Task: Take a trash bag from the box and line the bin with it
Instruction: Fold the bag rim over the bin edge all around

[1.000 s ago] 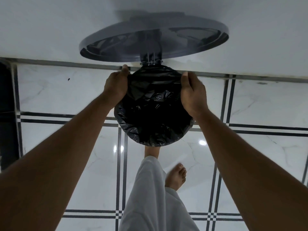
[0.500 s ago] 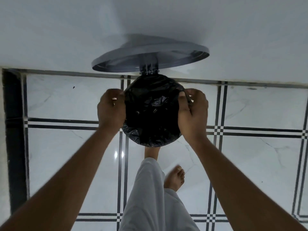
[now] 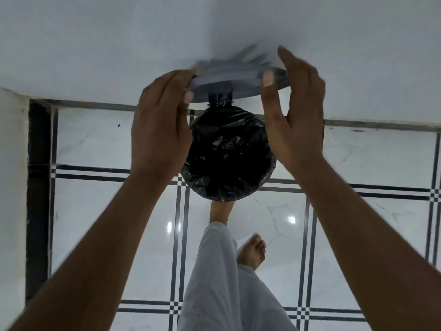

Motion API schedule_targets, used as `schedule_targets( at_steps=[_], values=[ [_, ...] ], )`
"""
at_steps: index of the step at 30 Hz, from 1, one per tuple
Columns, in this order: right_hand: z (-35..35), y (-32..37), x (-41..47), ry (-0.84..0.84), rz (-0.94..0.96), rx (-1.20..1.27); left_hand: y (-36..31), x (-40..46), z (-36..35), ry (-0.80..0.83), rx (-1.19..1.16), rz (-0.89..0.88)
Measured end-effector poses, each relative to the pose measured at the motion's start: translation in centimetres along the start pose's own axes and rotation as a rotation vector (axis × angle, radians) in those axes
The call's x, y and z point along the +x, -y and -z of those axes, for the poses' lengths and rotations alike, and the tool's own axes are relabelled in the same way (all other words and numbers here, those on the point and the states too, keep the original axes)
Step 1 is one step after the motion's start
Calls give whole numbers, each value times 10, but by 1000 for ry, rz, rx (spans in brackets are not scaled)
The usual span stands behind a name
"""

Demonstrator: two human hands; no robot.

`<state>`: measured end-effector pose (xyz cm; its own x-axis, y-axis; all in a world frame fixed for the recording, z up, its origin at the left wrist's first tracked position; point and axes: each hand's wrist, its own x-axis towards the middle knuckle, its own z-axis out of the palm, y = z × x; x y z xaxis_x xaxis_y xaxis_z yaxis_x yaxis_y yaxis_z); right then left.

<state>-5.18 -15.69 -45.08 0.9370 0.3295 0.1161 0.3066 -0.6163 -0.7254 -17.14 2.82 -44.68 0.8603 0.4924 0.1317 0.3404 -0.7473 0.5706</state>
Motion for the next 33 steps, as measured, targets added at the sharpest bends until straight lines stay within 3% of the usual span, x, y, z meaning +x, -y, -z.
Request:
schedule_targets(
  at_steps=[9,16,19,22,28,33],
  values=[
    [2,-20,-73,2,77,-104,17,-46,7,68,33,-64],
    [-13,-71,-171,304,9,-163,48,-150,-28,249,99,0],
    [-26,-92,-192,413,-122,-159,45,-172,-53,308,46,165],
    [-41,-108,-192,398,-334,-69,46,-178,-88,337,46,274],
    [-78,-115,-186,339,-622,87,63,-183,-128,397,127,310],
    [-99,-104,-194,313,-670,110,85,-179,-118,418,139,279]
  ],
)
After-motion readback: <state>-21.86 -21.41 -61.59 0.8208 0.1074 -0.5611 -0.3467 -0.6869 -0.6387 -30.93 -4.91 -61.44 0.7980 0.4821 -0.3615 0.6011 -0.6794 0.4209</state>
